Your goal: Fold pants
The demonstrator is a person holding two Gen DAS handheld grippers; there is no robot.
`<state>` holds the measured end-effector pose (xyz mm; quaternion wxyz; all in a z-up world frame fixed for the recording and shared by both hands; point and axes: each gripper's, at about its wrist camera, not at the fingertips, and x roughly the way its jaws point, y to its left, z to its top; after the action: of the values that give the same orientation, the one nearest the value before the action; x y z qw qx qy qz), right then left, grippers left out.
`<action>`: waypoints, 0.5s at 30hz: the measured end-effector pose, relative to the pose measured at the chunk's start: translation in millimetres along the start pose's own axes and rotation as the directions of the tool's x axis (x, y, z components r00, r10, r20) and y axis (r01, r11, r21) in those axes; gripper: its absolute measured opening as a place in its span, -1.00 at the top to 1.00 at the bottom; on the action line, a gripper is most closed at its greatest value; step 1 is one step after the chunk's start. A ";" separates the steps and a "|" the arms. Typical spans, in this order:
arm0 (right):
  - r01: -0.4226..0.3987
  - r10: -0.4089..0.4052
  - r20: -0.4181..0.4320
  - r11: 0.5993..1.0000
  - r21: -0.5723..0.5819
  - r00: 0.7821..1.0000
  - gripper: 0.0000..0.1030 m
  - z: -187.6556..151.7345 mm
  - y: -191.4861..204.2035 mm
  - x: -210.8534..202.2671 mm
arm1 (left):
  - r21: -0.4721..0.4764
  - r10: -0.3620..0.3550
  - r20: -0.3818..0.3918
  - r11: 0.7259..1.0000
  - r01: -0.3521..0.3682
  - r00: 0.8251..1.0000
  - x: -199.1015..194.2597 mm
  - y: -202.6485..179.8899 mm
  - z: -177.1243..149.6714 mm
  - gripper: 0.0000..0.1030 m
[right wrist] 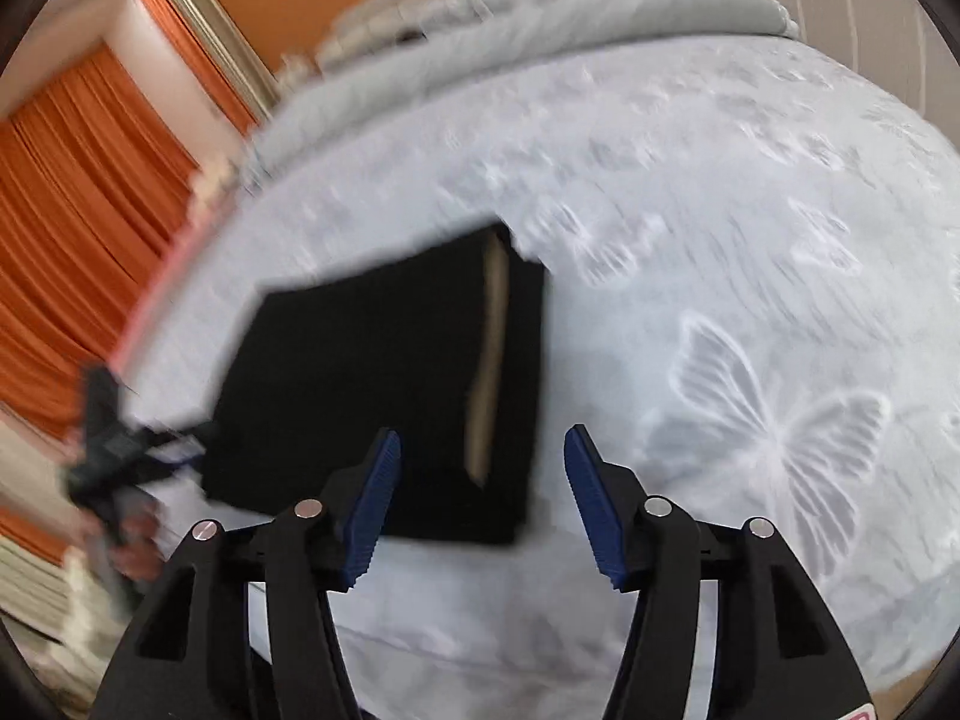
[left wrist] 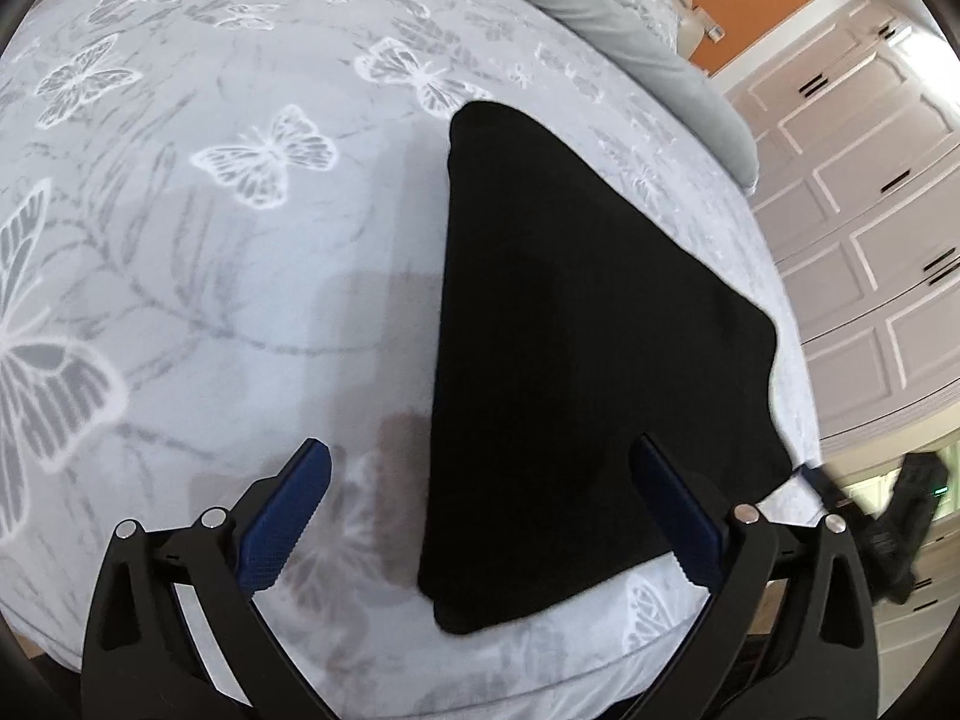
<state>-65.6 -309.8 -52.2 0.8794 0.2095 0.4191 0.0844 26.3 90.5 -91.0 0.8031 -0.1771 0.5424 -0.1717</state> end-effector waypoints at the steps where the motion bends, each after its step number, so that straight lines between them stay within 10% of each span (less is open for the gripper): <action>1: -0.022 0.022 0.014 1.000 0.013 1.000 -0.09 2.2 3.3 -3.0 | 0.004 0.032 -0.006 0.999 -0.032 0.999 8.1 -2.8 2.7 -0.80; 6: -0.030 0.030 -0.009 1.000 0.005 1.000 -0.10 15.4 18.8 18.7 | -0.016 0.050 0.006 0.999 -0.050 0.999 7.2 10.2 2.7 -0.34; 15: 0.042 -0.036 -0.153 0.998 0.037 0.988 -0.11 29.9 15.6 64.0 | 0.052 0.130 0.118 0.989 -0.137 0.985 -23.1 7.2 -10.1 -0.70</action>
<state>-1.5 -284.0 -73.5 0.8420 0.2120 0.4905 0.0744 9.4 106.6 -79.1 0.8475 -0.1258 0.5007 -0.1235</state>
